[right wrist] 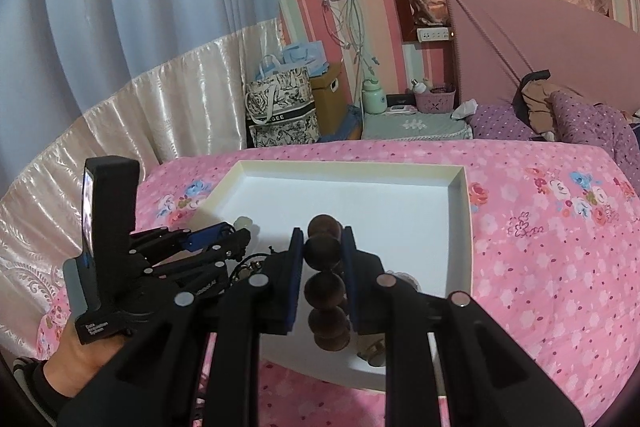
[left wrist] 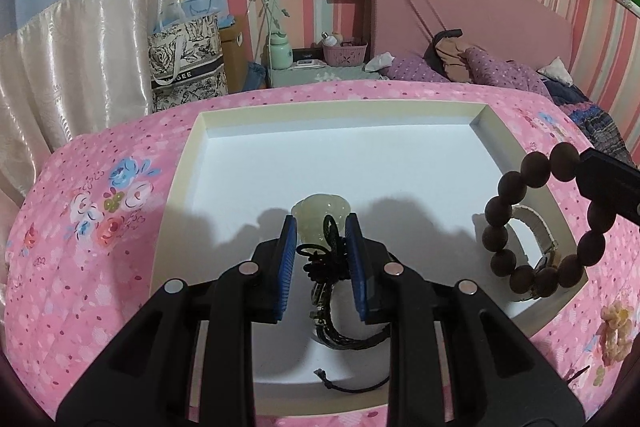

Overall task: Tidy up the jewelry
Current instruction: 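Carry the pendant in the left gripper into the tray while the right gripper carries the bead bracelet there, then open the left gripper to release the pendant in the tray while the right gripper releases the bead bracelet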

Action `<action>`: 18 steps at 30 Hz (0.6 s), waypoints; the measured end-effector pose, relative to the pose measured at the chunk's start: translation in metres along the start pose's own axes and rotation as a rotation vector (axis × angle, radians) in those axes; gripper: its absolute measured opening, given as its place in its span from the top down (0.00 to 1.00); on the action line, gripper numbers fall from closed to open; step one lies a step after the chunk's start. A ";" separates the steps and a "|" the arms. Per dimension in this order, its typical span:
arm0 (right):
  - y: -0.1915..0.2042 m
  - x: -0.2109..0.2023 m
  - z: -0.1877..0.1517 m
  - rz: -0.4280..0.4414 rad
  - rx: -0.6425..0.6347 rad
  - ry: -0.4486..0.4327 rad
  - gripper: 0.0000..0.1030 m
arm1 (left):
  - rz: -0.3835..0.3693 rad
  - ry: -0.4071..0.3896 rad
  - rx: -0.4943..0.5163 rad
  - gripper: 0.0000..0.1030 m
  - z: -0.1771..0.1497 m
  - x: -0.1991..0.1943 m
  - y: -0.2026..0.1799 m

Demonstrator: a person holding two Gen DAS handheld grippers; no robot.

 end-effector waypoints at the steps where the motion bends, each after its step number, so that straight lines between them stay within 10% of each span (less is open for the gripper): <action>1: 0.000 0.001 0.000 0.001 0.001 0.002 0.82 | 0.001 0.002 0.001 0.77 0.000 0.001 -0.001; 15: -0.018 0.035 -0.009 -0.044 0.028 0.069 0.82 | 0.010 0.030 -0.004 0.76 -0.002 0.016 0.000; 18: -0.021 0.044 -0.008 -0.067 0.025 0.086 0.82 | 0.017 0.043 -0.015 0.43 -0.003 0.022 0.001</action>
Point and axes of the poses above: each gripper's, at about its wrist camera, not at the fingertips, and x roughly the way its jaws point, y to its left, z to its top, the point moved 1 cm from there along x, roughly the way its jaws point, and after that the axes turned 3 degrees about x, right-handed, at the moved point
